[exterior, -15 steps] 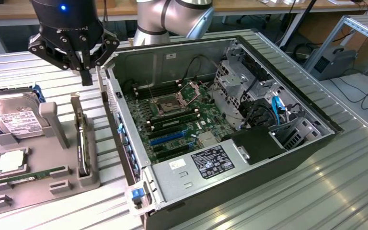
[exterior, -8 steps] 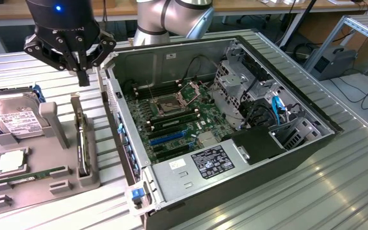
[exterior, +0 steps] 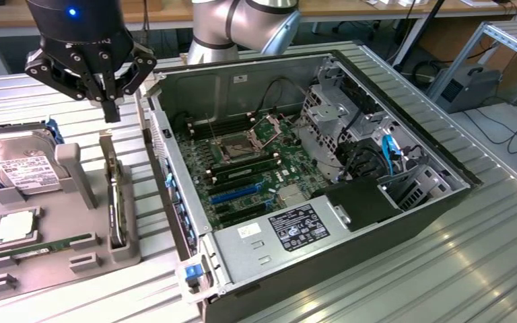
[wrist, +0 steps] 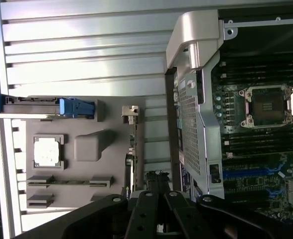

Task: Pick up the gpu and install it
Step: 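Reach for the gpu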

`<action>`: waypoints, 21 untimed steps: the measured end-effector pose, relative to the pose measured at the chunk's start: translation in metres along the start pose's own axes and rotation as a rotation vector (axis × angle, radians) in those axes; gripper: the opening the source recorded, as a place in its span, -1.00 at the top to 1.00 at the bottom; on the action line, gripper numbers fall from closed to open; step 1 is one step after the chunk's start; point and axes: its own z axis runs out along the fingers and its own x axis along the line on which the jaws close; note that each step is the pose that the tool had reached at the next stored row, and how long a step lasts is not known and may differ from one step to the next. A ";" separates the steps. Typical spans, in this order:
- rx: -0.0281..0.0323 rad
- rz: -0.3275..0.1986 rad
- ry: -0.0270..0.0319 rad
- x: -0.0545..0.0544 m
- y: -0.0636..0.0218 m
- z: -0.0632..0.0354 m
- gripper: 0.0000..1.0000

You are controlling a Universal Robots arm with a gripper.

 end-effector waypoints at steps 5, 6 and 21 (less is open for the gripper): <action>0.0000 0.000 0.0000 0.003 -0.0004 0.0001 0.79; 0.0000 0.000 0.0000 0.003 -0.0007 0.0001 0.79; -0.0001 0.000 0.0000 0.005 -0.0075 0.0003 0.79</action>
